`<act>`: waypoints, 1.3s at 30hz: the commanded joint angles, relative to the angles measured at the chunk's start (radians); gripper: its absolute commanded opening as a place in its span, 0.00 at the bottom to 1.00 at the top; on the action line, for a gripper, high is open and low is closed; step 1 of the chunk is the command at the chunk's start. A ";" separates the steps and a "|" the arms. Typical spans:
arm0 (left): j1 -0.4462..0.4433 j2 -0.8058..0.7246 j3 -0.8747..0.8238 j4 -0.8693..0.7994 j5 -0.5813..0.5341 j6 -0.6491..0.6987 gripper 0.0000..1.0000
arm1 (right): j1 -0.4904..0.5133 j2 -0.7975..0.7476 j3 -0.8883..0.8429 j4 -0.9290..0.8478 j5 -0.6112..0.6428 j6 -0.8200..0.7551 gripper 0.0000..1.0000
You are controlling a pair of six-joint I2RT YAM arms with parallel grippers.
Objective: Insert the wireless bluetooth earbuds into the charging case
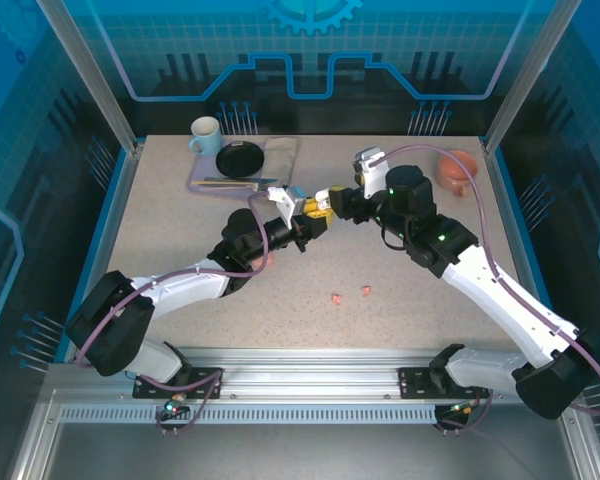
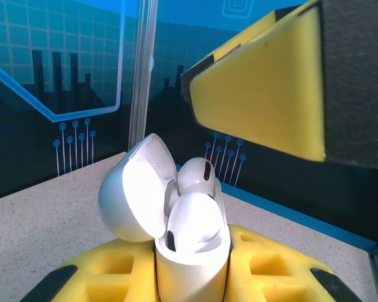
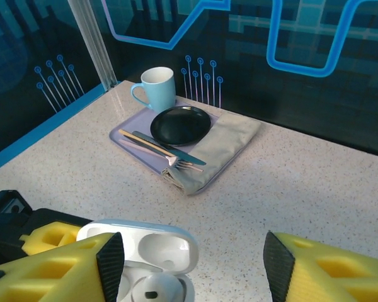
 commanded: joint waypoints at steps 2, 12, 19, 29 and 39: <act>-0.006 0.006 0.026 0.045 0.003 -0.003 0.00 | -0.039 -0.017 0.041 -0.010 -0.068 0.088 0.65; -0.006 -0.004 -0.003 0.033 0.068 0.070 0.00 | -0.200 0.081 0.193 -0.155 -0.326 0.256 0.72; -0.005 0.008 0.014 -0.004 0.148 0.060 0.00 | -0.277 0.250 0.278 -0.181 -0.626 0.264 0.76; -0.005 0.047 0.070 -0.052 0.196 0.052 0.00 | -0.275 0.287 0.227 -0.150 -0.764 0.273 0.73; -0.005 0.099 0.094 -0.023 0.148 0.048 0.00 | -0.255 0.240 0.162 -0.175 -0.806 0.269 0.68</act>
